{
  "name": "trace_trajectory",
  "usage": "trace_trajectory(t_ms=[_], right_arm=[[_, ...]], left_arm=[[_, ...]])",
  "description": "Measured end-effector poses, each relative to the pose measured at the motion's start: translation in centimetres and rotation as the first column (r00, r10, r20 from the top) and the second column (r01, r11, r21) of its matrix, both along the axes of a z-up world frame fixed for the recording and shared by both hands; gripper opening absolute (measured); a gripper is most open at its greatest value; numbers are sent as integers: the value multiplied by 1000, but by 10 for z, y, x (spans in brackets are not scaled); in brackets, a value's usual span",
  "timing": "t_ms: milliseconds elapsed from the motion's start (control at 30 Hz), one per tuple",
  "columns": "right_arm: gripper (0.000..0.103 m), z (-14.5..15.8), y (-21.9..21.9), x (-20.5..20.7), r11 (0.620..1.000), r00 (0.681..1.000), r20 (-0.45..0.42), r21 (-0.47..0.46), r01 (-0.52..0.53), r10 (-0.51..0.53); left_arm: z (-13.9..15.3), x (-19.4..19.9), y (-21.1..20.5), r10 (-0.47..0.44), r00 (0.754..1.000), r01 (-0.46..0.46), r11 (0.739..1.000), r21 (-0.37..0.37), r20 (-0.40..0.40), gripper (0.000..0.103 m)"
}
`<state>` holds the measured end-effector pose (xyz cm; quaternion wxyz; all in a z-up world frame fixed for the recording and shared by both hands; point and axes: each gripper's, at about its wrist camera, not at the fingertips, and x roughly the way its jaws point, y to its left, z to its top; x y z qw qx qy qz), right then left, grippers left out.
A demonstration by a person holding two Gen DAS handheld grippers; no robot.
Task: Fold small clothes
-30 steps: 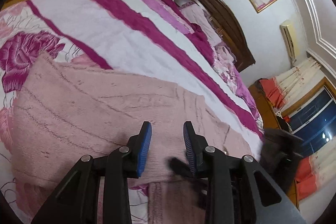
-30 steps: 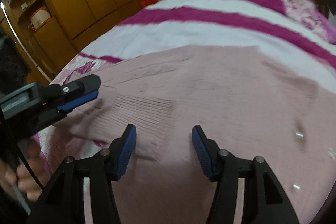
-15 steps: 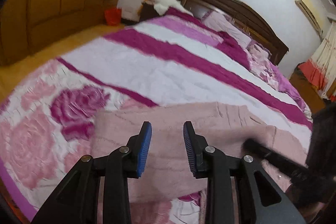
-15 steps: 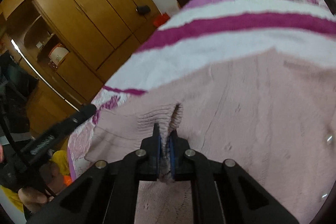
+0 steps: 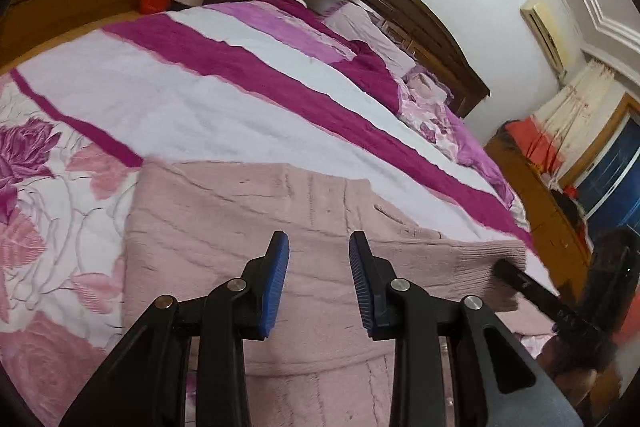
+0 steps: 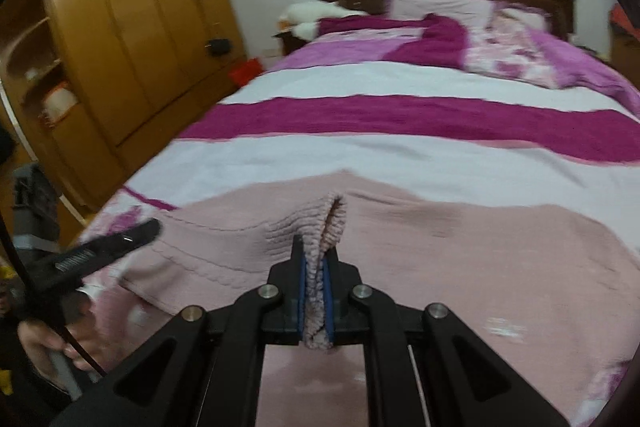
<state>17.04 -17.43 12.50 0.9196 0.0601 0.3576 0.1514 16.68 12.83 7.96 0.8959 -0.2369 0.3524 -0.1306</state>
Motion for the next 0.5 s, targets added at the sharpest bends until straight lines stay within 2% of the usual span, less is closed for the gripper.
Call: trace_trajectory(t_ms=[67, 133, 200, 233, 333, 400, 433, 500], right_arm=[[7, -3, -27, 0, 999, 999, -3, 33, 33, -33], [7, -9, -50, 1, 996, 998, 5, 66, 62, -63], [7, -19, -77, 1, 988, 995, 5, 121, 97, -99], [7, -25, -85, 2, 983, 994, -23, 147, 111, -109], [7, -49, -92, 11, 964, 987, -107, 223, 143, -121], [7, -64, -95, 10, 963, 979, -156, 216, 162, -129], [7, -72, -88, 10, 966, 977, -173, 203, 159, -124], [7, -81, -85, 5, 962, 976, -200, 237, 137, -90]], left_arm=[[-4, 1, -7, 8, 1000, -8, 1000, 21, 0, 7], [-12, 7, -8, 8, 999, -8, 1000, 14, -39, 7], [-21, 18, -5, -8, 996, 7, 1000, -17, -90, 7], [-24, 20, -1, -13, 995, 9, 999, -40, -101, 7], [-33, 26, 19, -9, 993, -3, 995, -97, -120, 7], [-40, 28, 34, 24, 990, -39, 993, -113, -137, 6], [-45, 28, 45, 50, 987, -71, 988, -134, -153, 2], [-52, 30, 61, 74, 981, -109, 975, -192, -180, 0]])
